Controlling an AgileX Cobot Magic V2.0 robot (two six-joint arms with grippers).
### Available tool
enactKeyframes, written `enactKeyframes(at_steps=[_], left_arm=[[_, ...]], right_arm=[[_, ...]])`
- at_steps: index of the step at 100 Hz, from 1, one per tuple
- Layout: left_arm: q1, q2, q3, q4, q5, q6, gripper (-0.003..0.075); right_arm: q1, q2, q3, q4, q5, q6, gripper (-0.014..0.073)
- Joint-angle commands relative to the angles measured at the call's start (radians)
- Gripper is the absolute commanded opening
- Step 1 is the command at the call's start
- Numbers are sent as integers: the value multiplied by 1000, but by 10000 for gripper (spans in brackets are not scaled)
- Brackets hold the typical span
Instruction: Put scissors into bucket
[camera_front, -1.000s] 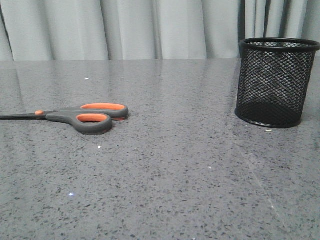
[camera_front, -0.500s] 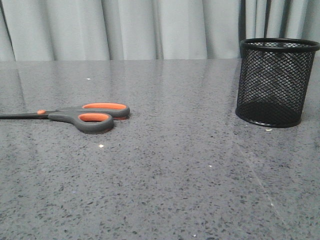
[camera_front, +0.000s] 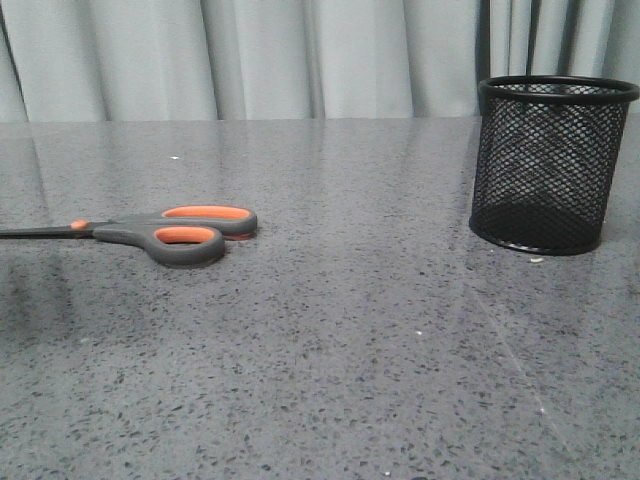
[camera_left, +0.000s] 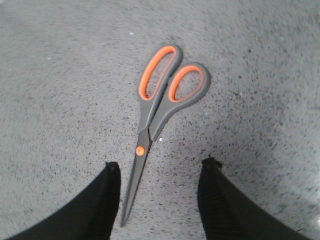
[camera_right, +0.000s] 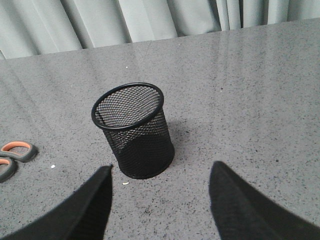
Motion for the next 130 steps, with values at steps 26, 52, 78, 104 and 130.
enactKeyframes(at_steps=[26, 52, 78, 104, 130], left_arm=[[-61, 265, -268, 65, 96, 30, 337], [-61, 360, -335, 84, 122, 60, 337], [-61, 367, -335, 67, 111, 52, 337], [-61, 423, -335, 162, 181, 60, 428], [-34, 475, -335, 59, 191, 193, 428]], right_arm=[[17, 21, -34, 1, -123, -14, 416], [27, 21, -34, 1, -132, -14, 416], [36, 21, -34, -1, -148, -14, 416], [36, 21, -34, -1, -200, -14, 416], [38, 21, -34, -1, -202, -14, 416]])
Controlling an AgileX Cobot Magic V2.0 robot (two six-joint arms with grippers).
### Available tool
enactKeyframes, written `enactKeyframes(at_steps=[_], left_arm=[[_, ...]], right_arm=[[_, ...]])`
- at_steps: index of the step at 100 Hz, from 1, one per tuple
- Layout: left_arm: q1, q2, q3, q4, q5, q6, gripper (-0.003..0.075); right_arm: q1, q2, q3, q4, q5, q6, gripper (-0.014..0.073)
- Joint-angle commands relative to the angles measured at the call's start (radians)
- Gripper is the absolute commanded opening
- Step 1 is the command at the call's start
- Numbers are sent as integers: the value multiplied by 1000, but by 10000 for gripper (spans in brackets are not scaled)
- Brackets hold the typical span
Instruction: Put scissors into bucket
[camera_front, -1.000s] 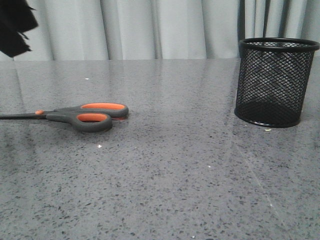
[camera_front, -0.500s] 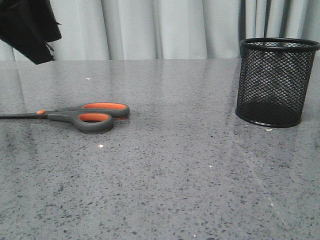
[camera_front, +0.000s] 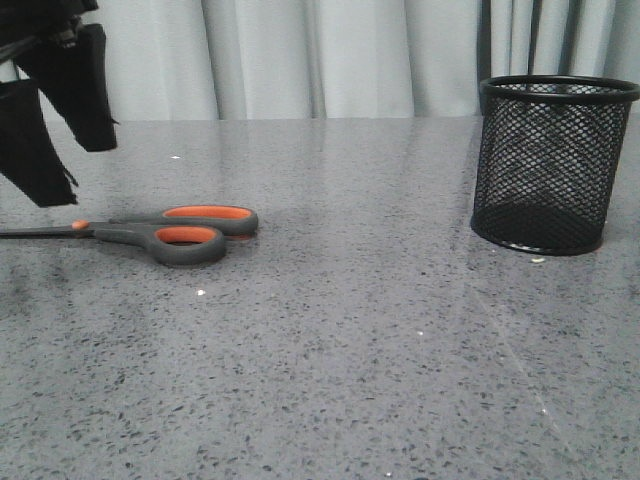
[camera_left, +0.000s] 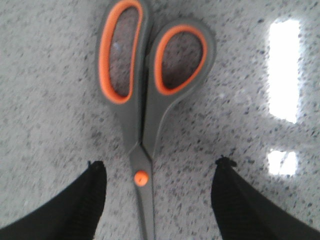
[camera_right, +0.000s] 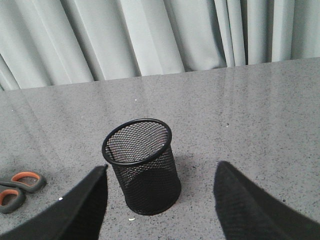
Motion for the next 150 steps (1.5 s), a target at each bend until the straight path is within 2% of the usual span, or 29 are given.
enactKeyframes(at_steps=[1, 28, 49, 62, 82, 115, 150], left_arm=[[13, -10, -33, -55, -13, 46, 428], [19, 71, -51, -67, -29, 69, 427], [38, 143, -137, -100, -32, 69, 403], [62, 178, -185, -125, 15, 69, 400], [86, 194, -186, -152, 76, 69, 400], [86, 196, -182, -194, 98, 90, 400], [75, 238, -182, -174, 121, 90, 393]], right_arm=[[2, 21, -34, -1, -82, -9, 416], [2, 21, -34, -1, -69, -9, 416], [2, 21, -34, 1, -58, -9, 416], [14, 21, -34, 1, -53, -9, 416], [24, 21, -34, 1, -53, -9, 416], [24, 21, -34, 1, -55, -9, 416], [24, 21, -34, 1, -55, -9, 416]])
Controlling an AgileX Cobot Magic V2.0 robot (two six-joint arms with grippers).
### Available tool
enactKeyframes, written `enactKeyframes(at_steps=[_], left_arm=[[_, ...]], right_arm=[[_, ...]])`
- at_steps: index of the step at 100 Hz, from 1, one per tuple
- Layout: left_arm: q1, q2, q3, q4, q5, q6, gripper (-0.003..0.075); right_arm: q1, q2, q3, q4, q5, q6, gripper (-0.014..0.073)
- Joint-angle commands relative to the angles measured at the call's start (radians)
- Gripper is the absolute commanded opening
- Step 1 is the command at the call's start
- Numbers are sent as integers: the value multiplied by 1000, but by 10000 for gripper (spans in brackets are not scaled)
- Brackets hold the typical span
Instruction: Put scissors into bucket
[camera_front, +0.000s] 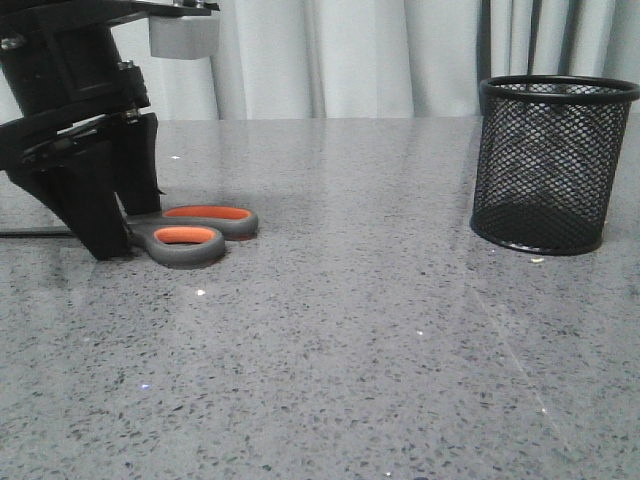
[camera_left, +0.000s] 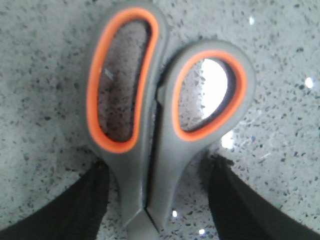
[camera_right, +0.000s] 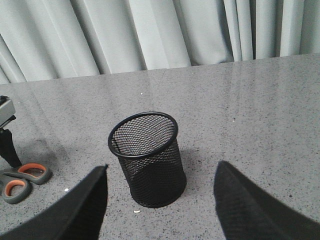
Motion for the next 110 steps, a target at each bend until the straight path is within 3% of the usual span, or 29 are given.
enactKeyframes(at_steps=[1, 18, 47, 73, 78, 85, 96, 103, 110], left_arm=[[-10, -27, -24, -11, 3, 0, 392], [-10, -27, -24, 0, -6, 0, 318], [-10, -43, -29, 0, 1, -40, 55], [-10, -133, -74, -2, -68, -116, 44], [-10, -154, -95, -11, -79, -139, 44], [-10, -185, -126, -35, -84, -141, 44], [-33, -248, -153, -58, -119, -141, 44], [-67, -290, -162, -56, -150, -141, 44], [-111, -323, -170, -51, -162, -141, 44]], right_arm=[[2, 21, -34, 1, -70, -9, 416], [2, 21, -34, 0, -70, -9, 416], [2, 21, -34, 0, -70, -9, 416], [3, 21, -34, 72, -66, -15, 416], [10, 21, -36, 138, -66, -72, 416], [27, 21, -36, 316, -66, -271, 415], [56, 23, -36, 709, -57, -603, 415], [61, 41, -36, 896, -33, -709, 415], [61, 82, -48, 1001, 24, -755, 415]])
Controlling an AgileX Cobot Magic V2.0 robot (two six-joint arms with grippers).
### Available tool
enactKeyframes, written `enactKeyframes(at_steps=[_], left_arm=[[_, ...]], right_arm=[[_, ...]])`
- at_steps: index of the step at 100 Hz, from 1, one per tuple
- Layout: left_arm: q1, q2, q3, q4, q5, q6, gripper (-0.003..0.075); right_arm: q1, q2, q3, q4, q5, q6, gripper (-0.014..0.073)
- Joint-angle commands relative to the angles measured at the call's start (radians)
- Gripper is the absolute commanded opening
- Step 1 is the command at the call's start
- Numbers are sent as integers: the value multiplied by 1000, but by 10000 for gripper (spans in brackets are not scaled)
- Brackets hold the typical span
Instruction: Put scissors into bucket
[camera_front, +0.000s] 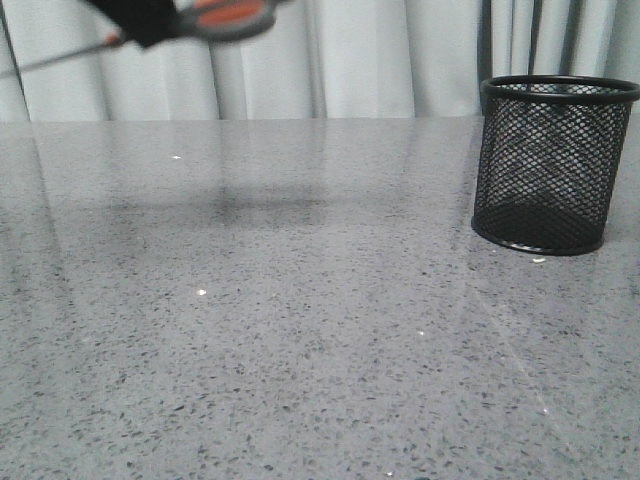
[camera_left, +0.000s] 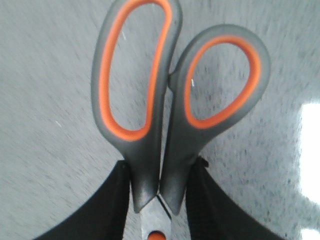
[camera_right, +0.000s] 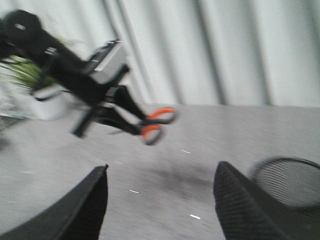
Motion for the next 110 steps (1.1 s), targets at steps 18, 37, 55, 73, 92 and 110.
enactKeyframes(at_steps=[18, 37, 55, 73, 92, 110], left_arm=[[-193, -128, -47, -2, -97, -10, 44], [-329, -139, -49, 99, -126, -10, 44], [-380, -141, -63, 110, -156, -10, 44], [-393, -161, -63, 106, -200, -10, 44], [-397, -182, -63, 100, -236, -10, 44], [-397, -184, -63, 20, -311, 8, 44]], right_arm=[[2, 249, -173, 244, 223, -165, 431], [2, 392, -328, 244, 291, -181, 530], [2, 445, -361, 229, 257, -181, 547], [2, 474, -361, 207, 240, -181, 547], [2, 501, -361, 187, 182, -181, 547], [2, 570, -361, 278, 224, -193, 547]])
